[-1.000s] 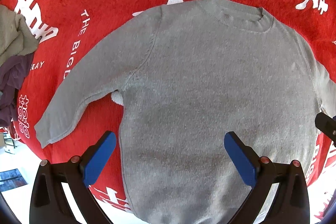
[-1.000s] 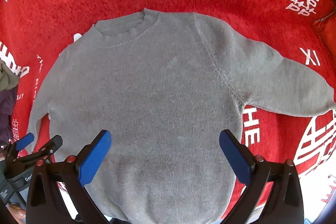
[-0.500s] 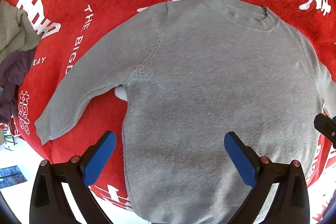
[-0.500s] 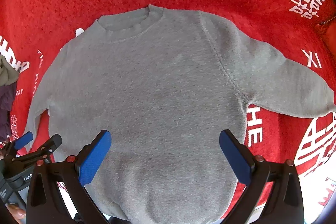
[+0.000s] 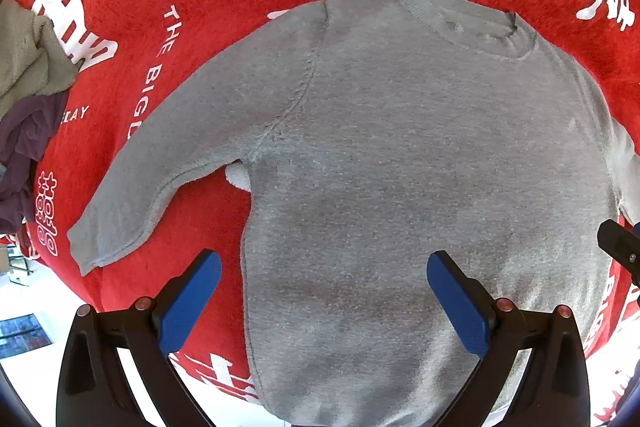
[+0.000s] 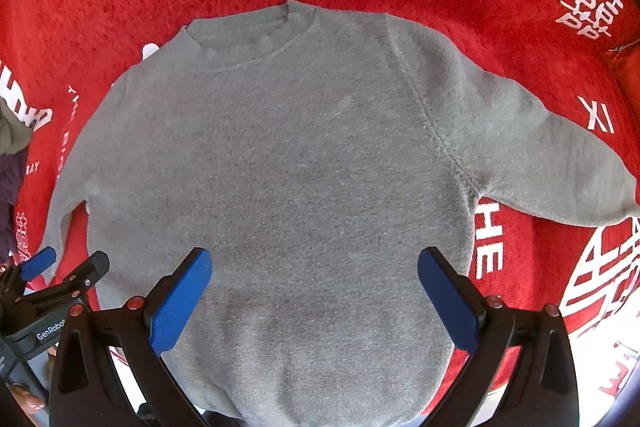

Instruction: Fold small clothes

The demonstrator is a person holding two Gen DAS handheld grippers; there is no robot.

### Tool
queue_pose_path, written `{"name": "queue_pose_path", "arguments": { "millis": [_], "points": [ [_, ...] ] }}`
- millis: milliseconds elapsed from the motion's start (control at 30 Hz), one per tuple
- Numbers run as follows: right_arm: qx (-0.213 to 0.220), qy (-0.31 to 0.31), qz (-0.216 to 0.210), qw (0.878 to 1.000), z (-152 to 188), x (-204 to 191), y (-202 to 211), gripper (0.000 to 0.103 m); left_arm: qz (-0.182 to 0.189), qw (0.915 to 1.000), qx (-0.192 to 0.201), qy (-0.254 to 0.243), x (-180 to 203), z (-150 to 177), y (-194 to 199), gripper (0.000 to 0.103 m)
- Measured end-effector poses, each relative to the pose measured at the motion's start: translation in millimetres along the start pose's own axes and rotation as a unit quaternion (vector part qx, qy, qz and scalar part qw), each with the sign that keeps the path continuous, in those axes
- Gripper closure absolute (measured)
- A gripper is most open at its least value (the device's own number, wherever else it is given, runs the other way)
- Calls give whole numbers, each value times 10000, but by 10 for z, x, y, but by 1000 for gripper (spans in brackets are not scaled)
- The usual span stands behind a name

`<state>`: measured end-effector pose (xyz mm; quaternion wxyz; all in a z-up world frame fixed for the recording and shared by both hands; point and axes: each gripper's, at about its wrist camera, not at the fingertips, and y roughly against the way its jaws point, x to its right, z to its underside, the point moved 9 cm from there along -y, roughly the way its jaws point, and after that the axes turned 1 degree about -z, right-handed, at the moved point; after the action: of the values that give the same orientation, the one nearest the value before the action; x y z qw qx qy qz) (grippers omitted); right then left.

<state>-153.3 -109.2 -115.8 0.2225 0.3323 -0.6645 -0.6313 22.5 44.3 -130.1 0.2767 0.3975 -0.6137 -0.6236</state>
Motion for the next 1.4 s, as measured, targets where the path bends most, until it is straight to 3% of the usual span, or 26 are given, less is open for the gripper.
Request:
{"name": "queue_pose_path", "arguments": {
  "millis": [767, 1400],
  "points": [
    [-69, 141, 13, 9999, 16, -48, -41, 1, -31, 10000, 2, 62, 11, -4, -7, 0],
    [-65, 236, 186, 9995, 111, -61, -64, 0, 160, 9996, -7, 249, -1, 133, -32, 0]
  ]
}}
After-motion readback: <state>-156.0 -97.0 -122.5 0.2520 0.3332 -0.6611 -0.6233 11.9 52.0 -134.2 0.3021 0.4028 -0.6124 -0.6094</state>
